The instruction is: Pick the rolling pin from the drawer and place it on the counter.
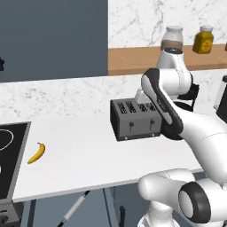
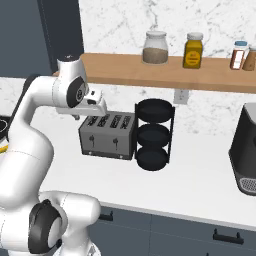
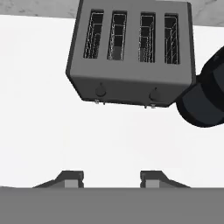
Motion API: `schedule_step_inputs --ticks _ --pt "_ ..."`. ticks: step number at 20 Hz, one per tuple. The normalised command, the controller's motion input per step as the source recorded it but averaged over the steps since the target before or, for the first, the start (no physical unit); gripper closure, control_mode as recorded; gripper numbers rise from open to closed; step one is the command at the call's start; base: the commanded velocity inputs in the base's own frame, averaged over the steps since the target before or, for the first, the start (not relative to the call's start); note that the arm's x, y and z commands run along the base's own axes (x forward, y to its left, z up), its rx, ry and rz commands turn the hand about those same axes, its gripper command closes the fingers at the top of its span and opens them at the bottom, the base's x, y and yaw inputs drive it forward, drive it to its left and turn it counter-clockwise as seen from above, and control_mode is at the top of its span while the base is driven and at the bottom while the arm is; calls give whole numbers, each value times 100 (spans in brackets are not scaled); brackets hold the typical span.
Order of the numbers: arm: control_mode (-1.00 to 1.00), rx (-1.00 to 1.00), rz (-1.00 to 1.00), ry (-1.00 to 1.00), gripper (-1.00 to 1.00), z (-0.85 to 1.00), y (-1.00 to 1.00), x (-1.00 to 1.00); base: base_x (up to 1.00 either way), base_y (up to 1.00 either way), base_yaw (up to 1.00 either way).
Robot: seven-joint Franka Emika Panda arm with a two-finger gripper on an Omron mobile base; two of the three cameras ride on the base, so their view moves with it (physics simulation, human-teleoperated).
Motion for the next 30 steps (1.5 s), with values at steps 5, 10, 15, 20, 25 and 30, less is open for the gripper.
schedule_step_inputs --ticks 5,10,15,20,25,30 --pt "-100 0 0 0 -100 -16 0 -46 0 0 0" --pt "-100 0 0 0 -100 -67 -4 -68 0 0 0" --pt "-100 0 0 0 -100 -62 -8 -47 0 0 0" --pt "-100 0 0 0 -100 -53 -11 -35 0 0 0" --pt "100 0 0 0 -100 -32 -8 -18 -18 -6 3" --pt "100 0 0 0 -100 0 0 0 -56 -21 21"
